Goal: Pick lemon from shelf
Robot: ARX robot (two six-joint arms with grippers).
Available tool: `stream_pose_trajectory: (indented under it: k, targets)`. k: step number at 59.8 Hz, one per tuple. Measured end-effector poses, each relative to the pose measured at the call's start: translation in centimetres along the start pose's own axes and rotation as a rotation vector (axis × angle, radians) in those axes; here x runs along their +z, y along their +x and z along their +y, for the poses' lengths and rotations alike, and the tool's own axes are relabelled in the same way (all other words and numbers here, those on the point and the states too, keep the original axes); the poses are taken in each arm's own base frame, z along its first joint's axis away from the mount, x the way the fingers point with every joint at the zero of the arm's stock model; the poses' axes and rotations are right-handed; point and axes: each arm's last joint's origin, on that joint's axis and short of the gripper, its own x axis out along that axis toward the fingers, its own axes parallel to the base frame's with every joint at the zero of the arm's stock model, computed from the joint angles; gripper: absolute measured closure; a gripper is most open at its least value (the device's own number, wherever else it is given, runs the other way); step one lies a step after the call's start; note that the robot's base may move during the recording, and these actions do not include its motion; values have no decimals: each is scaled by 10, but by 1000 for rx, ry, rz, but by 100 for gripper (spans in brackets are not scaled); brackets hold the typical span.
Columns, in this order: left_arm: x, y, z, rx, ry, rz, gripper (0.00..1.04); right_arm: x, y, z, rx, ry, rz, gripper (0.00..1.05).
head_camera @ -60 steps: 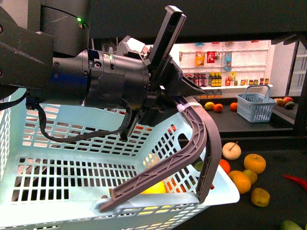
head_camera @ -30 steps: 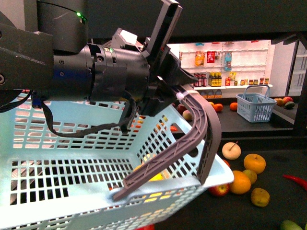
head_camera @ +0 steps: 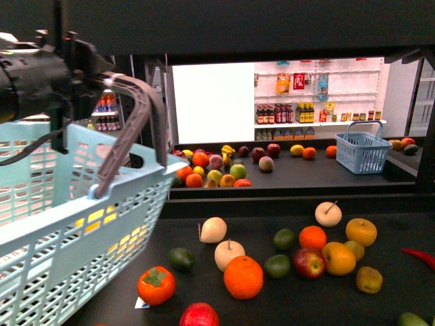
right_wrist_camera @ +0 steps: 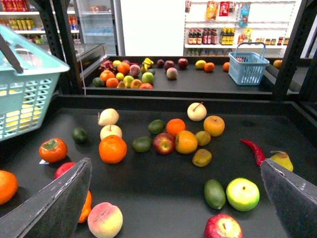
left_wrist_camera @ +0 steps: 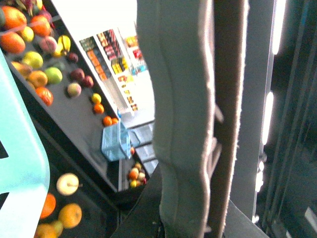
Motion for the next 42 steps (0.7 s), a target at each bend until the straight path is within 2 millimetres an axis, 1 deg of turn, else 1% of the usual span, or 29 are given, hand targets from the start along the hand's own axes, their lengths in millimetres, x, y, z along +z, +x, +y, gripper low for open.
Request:
stream_pose_trajectory:
  k: [9,18,26,28,32,42]
  targets:
    - [44,-8,18,-26,-68,-152,96,0,0,0,0,0,0,2]
    - [82,-20,36,-70,-112,-263,96,0,0,0,0,0,0,2]
    - [109,-24,49,-97,-123,-290,96,0,0,0,0,0,0,2]
    - [118,-25,53,-120,-109,-286,96,0,0,0,0,0,0,2]
    - [126,-24,57,-142,-100,-272,96,0,0,0,0,0,0,2]
    - [143,-19,61,-201,-90,-239,96,0,0,0,0,0,0,2]
